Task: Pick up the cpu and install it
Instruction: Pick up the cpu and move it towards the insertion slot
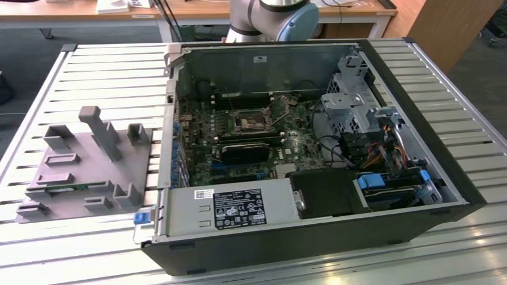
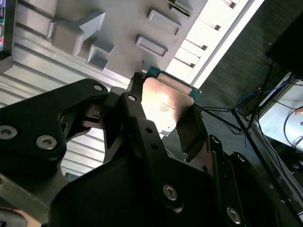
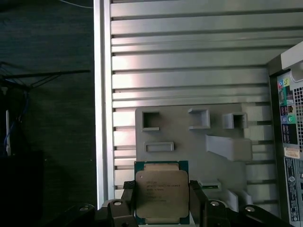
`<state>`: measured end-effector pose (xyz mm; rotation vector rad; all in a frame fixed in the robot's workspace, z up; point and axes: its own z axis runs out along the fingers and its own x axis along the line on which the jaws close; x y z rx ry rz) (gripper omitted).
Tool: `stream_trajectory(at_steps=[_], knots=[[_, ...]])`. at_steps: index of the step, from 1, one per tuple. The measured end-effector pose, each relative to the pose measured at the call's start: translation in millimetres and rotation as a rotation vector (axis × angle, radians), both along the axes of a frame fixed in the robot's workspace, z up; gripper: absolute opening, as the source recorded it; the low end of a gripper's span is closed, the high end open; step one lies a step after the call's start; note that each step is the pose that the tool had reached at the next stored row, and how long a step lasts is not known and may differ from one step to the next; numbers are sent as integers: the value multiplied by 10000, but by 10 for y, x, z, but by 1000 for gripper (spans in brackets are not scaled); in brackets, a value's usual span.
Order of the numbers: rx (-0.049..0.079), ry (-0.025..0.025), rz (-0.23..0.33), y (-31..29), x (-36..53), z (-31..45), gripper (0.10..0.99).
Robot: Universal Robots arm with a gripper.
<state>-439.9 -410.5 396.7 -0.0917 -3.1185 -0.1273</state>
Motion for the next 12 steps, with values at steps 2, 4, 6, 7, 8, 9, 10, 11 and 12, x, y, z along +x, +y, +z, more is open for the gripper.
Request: stream_trajectory(at_steps=[2,4,6,7,8,9,10,11,12], knots=[[0,-1,0,0,0,37,541],[1,-1,0,1,0,72,541],[1,-1,0,2,0,113,541],[1,-1,0,2,0,133,541],[0,-1,-1,3,0,151,541],[0,0,-1,3,0,173,541],[1,-1,-2,3,0,192,541],[1,-1,-1,3,0,214,541],[0,0,-1,3,0,235,541]])
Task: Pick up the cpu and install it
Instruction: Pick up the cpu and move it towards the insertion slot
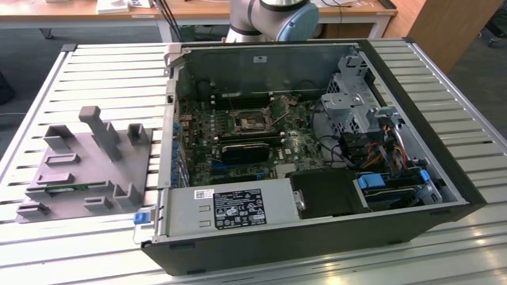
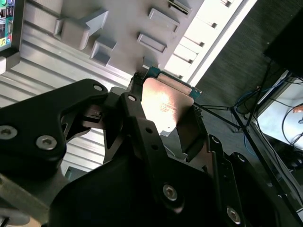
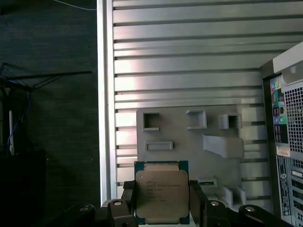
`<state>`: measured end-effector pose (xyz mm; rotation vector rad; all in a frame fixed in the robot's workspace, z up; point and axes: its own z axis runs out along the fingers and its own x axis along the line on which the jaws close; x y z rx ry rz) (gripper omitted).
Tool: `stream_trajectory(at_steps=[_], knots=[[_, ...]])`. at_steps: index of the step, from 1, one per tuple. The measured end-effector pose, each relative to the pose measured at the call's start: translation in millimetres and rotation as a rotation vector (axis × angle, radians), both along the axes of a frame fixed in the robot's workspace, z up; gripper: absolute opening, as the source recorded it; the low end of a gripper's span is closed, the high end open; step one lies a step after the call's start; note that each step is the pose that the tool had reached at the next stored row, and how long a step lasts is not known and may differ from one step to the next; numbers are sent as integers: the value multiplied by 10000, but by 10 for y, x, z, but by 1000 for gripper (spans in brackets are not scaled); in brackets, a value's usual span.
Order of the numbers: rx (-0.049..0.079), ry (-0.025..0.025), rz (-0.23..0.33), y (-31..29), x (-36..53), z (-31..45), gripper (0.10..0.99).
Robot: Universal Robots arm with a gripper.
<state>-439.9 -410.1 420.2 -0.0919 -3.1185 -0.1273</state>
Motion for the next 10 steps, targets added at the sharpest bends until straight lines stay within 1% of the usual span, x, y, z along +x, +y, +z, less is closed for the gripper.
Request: stream_trajectory(at_steps=[6,8,10], knots=[[0,0,-2,0,0,129,541],[1,-1,-4,1,8,149,541],[1,0,-8,0,23,150,541]])
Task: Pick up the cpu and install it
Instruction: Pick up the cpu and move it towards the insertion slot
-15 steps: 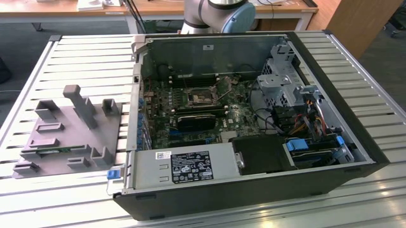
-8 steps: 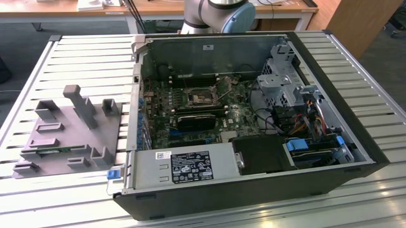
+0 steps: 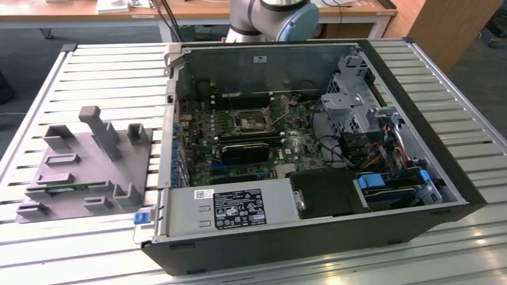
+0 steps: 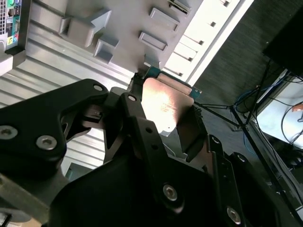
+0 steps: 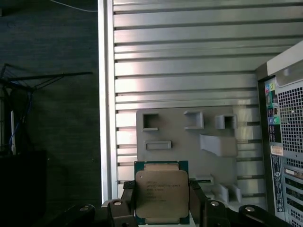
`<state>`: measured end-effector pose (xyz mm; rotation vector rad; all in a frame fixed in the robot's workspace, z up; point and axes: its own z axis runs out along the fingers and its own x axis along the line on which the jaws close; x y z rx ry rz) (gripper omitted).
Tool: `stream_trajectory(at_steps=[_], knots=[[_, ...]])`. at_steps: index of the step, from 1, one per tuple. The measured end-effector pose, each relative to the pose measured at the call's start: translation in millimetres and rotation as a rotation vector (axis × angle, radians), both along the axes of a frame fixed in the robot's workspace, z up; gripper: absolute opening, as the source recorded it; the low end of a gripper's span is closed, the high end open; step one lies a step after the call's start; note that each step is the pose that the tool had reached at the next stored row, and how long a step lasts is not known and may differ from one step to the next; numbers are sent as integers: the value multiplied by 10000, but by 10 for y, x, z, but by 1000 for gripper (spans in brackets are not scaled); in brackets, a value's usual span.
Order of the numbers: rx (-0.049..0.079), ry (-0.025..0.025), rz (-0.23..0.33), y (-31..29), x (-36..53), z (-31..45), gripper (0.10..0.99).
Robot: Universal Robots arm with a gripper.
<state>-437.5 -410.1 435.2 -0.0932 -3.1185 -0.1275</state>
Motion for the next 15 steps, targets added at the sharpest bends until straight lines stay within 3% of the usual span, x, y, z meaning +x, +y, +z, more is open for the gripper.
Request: stream_trajectory(at_steps=[15], knots=[[0,0,-3,0,398,0,541]])
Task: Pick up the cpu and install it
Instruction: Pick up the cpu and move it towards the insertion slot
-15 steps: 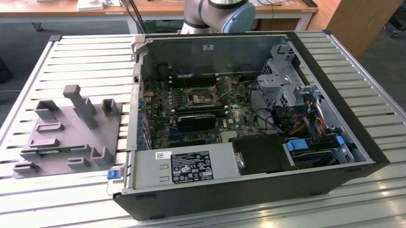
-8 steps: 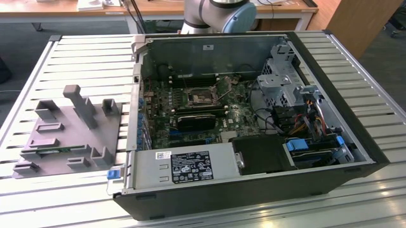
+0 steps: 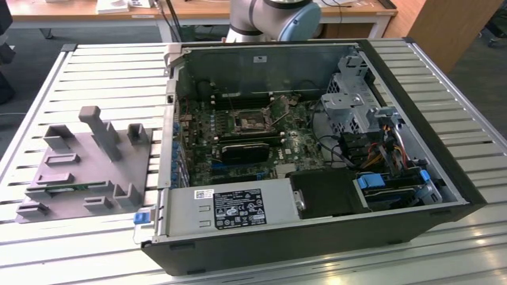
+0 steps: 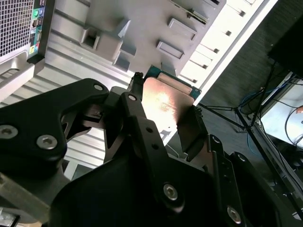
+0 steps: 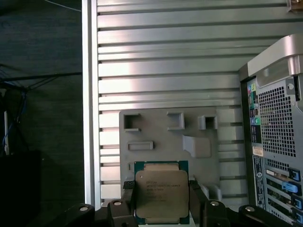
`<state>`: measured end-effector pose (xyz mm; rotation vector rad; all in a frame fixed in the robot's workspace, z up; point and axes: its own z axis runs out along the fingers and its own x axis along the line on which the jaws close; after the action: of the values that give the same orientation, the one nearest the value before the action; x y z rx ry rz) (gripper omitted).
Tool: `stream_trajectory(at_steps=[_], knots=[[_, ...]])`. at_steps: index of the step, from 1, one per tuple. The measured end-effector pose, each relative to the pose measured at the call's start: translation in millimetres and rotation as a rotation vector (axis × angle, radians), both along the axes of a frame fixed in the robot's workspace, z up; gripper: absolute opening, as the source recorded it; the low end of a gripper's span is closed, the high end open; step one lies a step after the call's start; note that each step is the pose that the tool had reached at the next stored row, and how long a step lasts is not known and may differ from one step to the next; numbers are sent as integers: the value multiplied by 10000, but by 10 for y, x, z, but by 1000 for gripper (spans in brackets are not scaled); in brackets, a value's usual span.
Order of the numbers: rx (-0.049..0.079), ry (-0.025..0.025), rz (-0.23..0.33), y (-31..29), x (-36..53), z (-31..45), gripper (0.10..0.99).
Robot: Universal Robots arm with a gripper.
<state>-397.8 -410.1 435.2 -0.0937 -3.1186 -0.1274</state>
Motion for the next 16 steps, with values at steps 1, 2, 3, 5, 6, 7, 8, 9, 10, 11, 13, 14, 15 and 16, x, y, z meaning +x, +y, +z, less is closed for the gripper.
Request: stream_trajectory(at_steps=[1,2,3,5,6,7,8,9,10,11,13,14,15,16], knots=[[0,1,0,0,21,0,541],[0,0,0,0,42,0,541],[0,1,0,0,64,0,541],[0,0,-1,0,108,0,541],[0,0,0,0,131,0,541],[0,1,0,0,153,0,541],[0,0,0,0,175,0,541],[0,1,-1,0,197,0,541],[0,1,-1,0,219,0,541],[0,0,0,0,239,0,541],[0,0,0,0,280,0,541],[0,0,0,0,301,0,541],[0,0,0,0,320,0,541],[0,1,0,0,340,0,541]])
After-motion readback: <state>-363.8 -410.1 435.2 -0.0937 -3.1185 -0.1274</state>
